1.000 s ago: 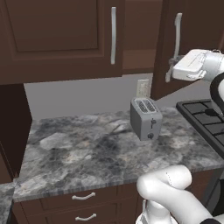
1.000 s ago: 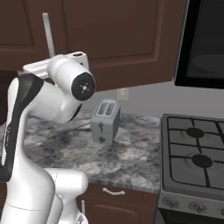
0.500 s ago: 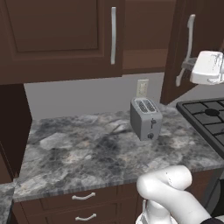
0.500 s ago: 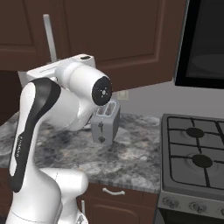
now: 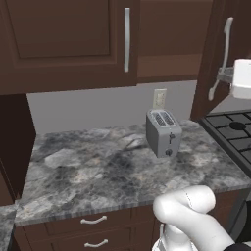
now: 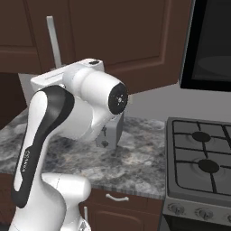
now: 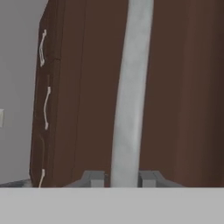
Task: Open the cabinet, pick the kettle from the cabinet, and place it in the sink.
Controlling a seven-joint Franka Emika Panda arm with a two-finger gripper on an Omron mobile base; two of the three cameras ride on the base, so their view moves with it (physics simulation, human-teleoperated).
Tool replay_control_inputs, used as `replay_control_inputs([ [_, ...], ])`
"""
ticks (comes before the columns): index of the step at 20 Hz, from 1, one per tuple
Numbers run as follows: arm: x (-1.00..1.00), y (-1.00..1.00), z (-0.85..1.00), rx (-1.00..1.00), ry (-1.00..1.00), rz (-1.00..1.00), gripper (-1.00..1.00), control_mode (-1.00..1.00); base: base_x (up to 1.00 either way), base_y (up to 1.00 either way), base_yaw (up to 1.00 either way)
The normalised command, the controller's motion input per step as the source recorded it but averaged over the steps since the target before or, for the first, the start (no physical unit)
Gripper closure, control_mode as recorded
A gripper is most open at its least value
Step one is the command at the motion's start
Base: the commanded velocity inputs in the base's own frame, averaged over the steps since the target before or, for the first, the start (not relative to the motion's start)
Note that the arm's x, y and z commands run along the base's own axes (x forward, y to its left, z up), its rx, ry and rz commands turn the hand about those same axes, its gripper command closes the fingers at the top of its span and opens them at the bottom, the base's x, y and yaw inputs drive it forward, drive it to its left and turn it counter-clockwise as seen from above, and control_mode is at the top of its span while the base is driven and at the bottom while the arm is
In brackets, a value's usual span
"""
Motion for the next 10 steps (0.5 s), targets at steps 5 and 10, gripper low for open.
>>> replay_control_inputs([
  [5, -0.34, -0.06, 0.0, 0.0, 0.03, 0.0, -1.0, -1.0, 0.0, 0.0, 0.0],
  [10, -0.35, -0.07, -0.06, -0.03, 0.11, -0.06, -1.0, -1.0, 0.0, 0.0, 0.0],
])
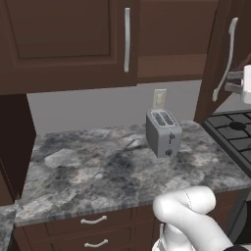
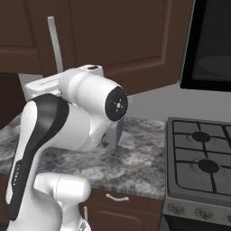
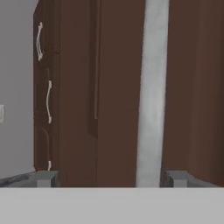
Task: Open the cabinet, pick the kettle from the cabinet, and place it in the sink.
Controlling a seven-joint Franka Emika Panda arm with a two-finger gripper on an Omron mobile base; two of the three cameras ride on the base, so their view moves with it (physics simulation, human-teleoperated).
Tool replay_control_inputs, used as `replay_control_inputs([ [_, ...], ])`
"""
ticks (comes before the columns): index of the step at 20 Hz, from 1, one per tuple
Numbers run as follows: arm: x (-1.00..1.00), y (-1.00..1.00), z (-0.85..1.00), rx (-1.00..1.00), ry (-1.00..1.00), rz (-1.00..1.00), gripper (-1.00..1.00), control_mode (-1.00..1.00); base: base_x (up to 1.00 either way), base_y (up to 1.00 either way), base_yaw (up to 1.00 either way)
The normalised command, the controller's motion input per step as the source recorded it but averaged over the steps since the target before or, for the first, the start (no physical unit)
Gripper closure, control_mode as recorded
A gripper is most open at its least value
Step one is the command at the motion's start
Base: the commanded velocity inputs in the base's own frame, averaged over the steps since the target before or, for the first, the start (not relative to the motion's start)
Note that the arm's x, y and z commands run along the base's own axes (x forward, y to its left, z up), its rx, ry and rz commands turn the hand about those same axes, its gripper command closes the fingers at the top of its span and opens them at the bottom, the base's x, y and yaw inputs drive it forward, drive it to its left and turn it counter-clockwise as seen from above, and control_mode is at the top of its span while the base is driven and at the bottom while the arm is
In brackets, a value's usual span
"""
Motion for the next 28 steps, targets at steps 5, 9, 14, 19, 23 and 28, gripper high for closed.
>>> replay_control_inputs([
  [5, -0.36, 0.0, -0.02, 0.0, 0.2, -0.13, -1.0, -1.0, 0.0, 0.0, 0.0],
  [9, -0.35, 0.12, 0.0, 0.0, 0.25, -0.18, -1.0, -1.0, 0.0, 0.0, 0.0],
  [14, -0.3, 0.24, 0.0, 0.03, 0.25, -0.11, -1.0, -1.0, 0.0, 0.0, 0.0],
  [19, -0.23, 0.29, 0.0, 0.05, 0.18, -0.11, -1.0, -1.0, 0.0, 0.0, 0.0],
  [23, -0.12, 0.38, 0.0, 0.0, 0.09, -0.08, -1.0, -1.0, 0.0, 0.0, 0.0],
  [28, -0.01, 0.36, 0.0, 0.0, 0.03, -0.19, -1.0, -1.0, 0.0, 0.0, 0.0],
])
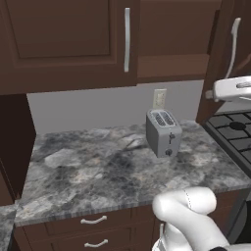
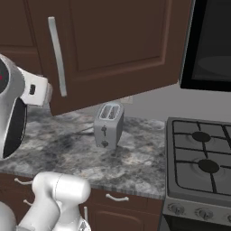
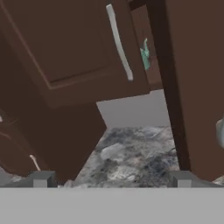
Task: Open the cabinet, pick the kettle from the cabinet, and place it in the sink.
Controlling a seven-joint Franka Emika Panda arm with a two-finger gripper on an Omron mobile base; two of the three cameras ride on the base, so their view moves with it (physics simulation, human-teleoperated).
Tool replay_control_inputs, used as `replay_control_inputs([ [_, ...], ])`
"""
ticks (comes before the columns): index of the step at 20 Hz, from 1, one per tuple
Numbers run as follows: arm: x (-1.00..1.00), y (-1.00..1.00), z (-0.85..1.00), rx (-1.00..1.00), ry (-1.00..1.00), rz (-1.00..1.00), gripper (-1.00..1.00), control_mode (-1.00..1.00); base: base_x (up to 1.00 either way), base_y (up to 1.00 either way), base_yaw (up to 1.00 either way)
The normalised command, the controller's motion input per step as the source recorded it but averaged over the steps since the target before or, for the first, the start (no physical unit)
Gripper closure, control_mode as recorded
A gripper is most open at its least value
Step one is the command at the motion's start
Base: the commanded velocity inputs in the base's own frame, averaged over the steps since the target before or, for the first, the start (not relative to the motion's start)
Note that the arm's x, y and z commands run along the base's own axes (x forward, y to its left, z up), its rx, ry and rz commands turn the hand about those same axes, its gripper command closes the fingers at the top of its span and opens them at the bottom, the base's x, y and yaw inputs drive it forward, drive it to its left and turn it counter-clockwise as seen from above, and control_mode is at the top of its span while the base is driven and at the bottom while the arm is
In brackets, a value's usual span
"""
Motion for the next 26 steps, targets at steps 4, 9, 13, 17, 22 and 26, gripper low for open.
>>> replay_control_inputs([
  [4, 0.09, 0.34, 0.0, 0.0, 0.0, -0.36, -1.0, -1.0, 0.0, 0.0, 0.0],
  [9, 0.18, 0.3, 0.0, 0.0, 0.0, -0.43, -1.0, -1.0, 0.0, 0.0, 0.0],
  [13, 0.24, 0.19, -0.02, 0.0, 0.0, -0.57, -1.0, -1.0, 0.0, 0.0, 0.0],
  [17, 0.25, 0.08, -0.03, 0.04, 0.0, -0.61, -1.0, -1.0, 0.0, 0.0, 0.0],
  [22, 0.24, 0.02, -0.01, 0.1, 0.0, -0.59, -1.0, -1.0, 0.0, 0.0, 0.0],
  [26, 0.24, 0.0, 0.0, 0.1, 0.0, -0.53, -1.0, -1.0, 0.0, 0.0, 0.0],
])
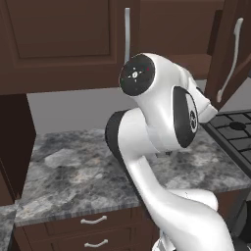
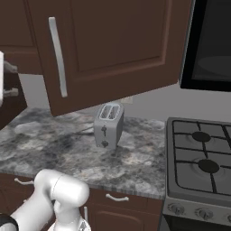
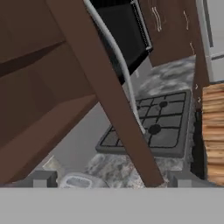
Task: Open the cabinet, pick the kettle from the cabinet, and place it in the sink.
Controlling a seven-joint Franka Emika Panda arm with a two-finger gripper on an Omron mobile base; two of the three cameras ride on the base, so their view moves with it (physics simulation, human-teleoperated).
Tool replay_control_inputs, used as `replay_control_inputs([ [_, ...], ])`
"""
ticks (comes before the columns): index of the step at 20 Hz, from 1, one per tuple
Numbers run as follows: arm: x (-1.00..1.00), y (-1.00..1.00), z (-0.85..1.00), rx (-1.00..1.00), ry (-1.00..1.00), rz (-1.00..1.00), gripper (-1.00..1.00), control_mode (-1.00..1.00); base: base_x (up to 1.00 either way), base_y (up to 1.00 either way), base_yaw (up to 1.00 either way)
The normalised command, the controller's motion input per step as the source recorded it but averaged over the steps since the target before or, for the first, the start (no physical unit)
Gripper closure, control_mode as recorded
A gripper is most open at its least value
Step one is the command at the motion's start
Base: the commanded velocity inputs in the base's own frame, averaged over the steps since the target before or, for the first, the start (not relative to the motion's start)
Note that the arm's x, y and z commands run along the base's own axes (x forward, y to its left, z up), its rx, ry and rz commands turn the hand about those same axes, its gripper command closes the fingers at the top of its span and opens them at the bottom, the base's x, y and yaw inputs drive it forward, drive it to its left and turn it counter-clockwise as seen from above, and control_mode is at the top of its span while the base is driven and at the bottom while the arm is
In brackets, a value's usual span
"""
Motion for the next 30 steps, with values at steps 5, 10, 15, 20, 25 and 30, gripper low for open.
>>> replay_control_inputs([
  [5, 0.23, -0.06, 0.0, 0.08, -0.06, -0.48, -1.0, -1.0, 0.0, 0.0, 0.0],
  [10, 0.19, -0.07, -0.02, 0.11, -0.14, -0.3, -1.0, -1.0, 0.0, 0.0, 0.0],
  [15, 0.19, 0.0, -0.11, 0.06, -0.26, -0.11, -1.0, -1.0, 0.0, 0.0, 0.0],
  [20, 0.23, 0.0, -0.16, 0.0, -0.23, -0.04, -1.0, -1.0, 0.0, 0.0, 0.0],
  [25, 0.29, -0.03, -0.12, 0.0, -0.09, 0.0, -1.0, -1.0, 0.0, 0.0, 0.0],
  [30, 0.32, -0.06, -0.04, 0.0, 0.0, 0.0, -1.0, -1.0, 0.0, 0.0, 0.0],
])
